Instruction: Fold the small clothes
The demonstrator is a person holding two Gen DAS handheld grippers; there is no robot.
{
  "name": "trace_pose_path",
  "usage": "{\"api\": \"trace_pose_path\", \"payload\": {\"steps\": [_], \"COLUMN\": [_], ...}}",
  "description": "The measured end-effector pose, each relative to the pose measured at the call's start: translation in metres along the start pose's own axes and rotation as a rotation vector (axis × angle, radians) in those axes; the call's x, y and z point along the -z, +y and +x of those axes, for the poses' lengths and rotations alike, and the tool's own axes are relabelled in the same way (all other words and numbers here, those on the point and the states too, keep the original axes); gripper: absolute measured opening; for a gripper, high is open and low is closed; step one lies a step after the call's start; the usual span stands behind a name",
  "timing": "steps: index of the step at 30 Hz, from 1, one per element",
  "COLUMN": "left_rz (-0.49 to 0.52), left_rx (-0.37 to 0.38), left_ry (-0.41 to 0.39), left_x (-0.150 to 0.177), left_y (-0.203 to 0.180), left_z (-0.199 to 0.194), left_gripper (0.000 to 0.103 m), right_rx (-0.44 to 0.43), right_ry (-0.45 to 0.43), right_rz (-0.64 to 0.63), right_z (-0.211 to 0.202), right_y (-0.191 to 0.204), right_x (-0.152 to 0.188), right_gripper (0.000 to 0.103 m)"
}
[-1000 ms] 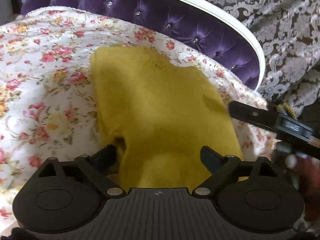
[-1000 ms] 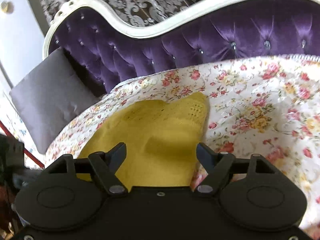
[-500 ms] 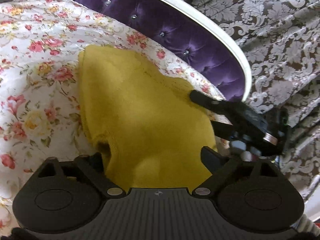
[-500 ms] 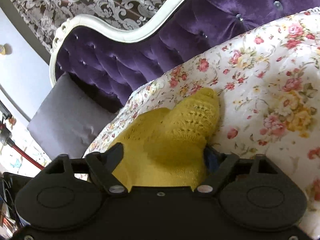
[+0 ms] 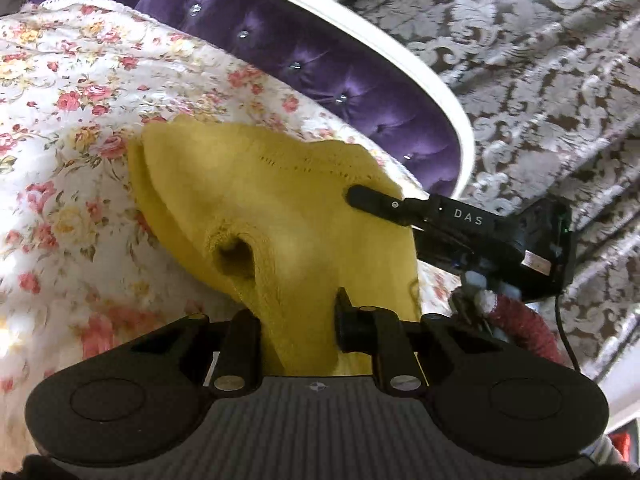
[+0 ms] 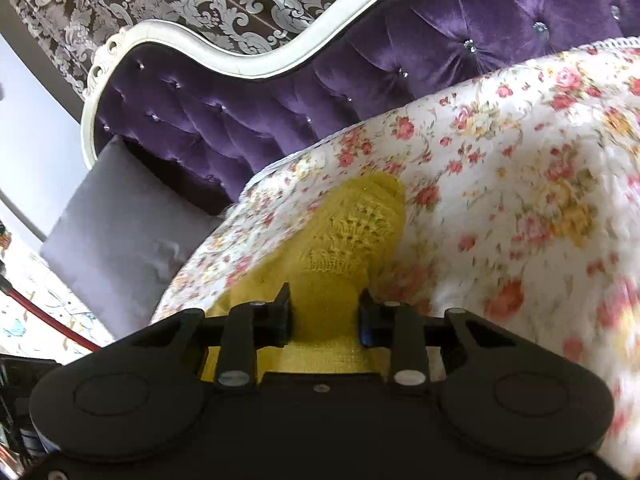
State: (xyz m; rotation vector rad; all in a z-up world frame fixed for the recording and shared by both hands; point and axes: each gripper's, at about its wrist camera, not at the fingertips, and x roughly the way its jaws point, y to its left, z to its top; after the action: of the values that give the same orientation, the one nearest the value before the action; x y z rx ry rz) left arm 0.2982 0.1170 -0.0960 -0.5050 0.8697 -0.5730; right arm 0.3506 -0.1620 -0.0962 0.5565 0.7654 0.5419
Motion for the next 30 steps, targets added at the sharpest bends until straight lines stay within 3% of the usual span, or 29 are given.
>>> {"api": "trace_pose_path", "payload": {"steps": [8, 12, 15, 17, 18, 21, 24, 27, 30], "left_rz": [0.009, 0.007, 0.021, 0.017, 0.026, 0.035, 0.092, 0.178, 0.233], "left_rx": [0.037, 0.011, -0.054, -0.124, -0.154, -0.152, -0.245, -0.304, -0.319], "left_ry": [0.019, 0.055, 0.113, 0.143, 0.147, 0.106, 0.062, -0.041, -0.135], "left_x": [0.066, 0.106, 0.138, 0.156, 0.164, 0.175, 0.169, 0.161, 0.156], "left_y": [-0.043, -0.060, -0.061, -0.053, -0.050, -0.045, -0.051, -0.069, -0.086], "left_z": [-0.074, -0.101, -0.104, -0.100, -0.100, -0.114, -0.129, -0.147, -0.160], "left_gripper": [0.017, 0.018, 0.019, 0.019, 0.020, 0.021, 0.022, 0.022, 0.023], "right_rx": [-0.035, -0.041, 0.053, 0.185, 0.244, 0.296, 0.339, 0.357, 0.331], "right_ry": [0.047, 0.077, 0.092, 0.099, 0.088, 0.025, -0.027, -0.097, -0.149], "right_rz": [-0.008, -0.039, -0.120, -0.180, -0.209, -0.224, -0.243, -0.314, -0.389], "right_z": [-0.053, -0.075, -0.081, -0.080, -0.079, -0.086, -0.093, -0.106, -0.116], "right_y": [0.040, 0.056, 0.060, 0.055, 0.053, 0.048, 0.053, 0.069, 0.087], "right_x": [0.058, 0.092, 0.114, 0.127, 0.132, 0.138, 0.139, 0.143, 0.147], "right_gripper": [0.042, 0.042, 0.042, 0.044, 0.050, 0.056, 0.058, 0.058, 0.058]}}
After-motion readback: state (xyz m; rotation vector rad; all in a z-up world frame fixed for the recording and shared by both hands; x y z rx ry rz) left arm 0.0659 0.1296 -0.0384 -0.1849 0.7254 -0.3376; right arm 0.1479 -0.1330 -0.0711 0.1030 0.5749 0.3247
